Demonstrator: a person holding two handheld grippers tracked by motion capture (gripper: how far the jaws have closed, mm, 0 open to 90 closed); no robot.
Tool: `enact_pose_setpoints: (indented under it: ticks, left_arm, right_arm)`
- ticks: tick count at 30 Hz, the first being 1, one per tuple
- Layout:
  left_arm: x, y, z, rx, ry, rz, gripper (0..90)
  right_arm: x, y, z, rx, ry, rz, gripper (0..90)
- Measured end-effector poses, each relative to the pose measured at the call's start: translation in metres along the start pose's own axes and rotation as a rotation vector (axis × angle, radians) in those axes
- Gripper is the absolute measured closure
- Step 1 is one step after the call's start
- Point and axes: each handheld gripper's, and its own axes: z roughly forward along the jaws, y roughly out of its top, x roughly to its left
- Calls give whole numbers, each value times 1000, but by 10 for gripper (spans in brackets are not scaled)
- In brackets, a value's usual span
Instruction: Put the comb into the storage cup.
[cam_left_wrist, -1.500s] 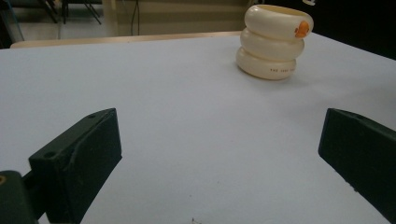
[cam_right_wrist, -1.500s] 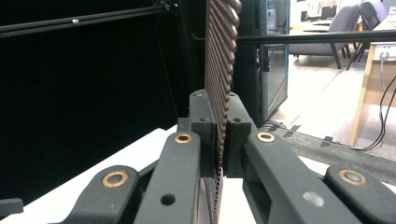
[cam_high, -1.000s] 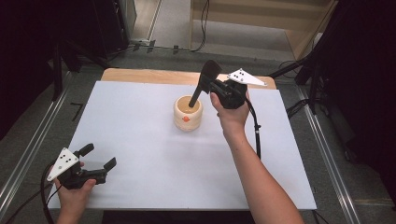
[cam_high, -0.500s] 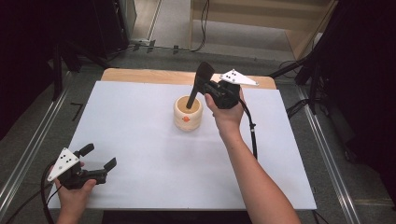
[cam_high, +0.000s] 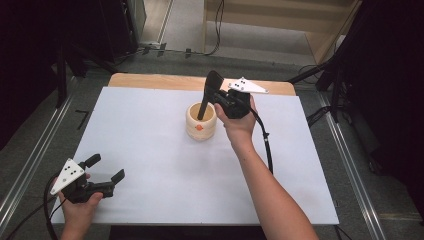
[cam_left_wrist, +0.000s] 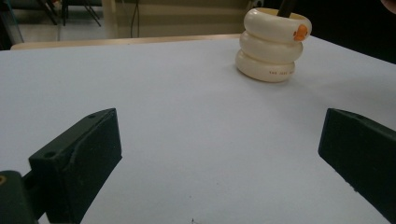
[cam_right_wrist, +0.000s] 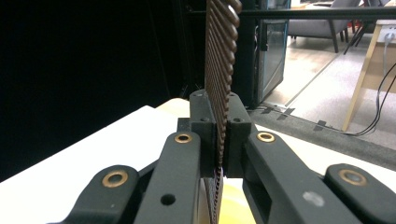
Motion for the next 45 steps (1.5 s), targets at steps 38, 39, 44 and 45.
enact_pose_setpoints:
  ticks: [38,39,44,45]
  left_arm:
    - [1,0,0,1,-1,-2,0]
    - [1,0,0,-1,-2,-2,0]
    - [1,0,0,-3,-1,-6,0]
    - [1,0,0,-3,-1,-5,0]
  right_arm:
    - [-4,-46,28,80,-8,109,845]
    - [-4,-46,28,79,-6,116,845]
    - [-7,-50,29,72,12,172,845]
    - [-7,-51,30,69,13,180,845]
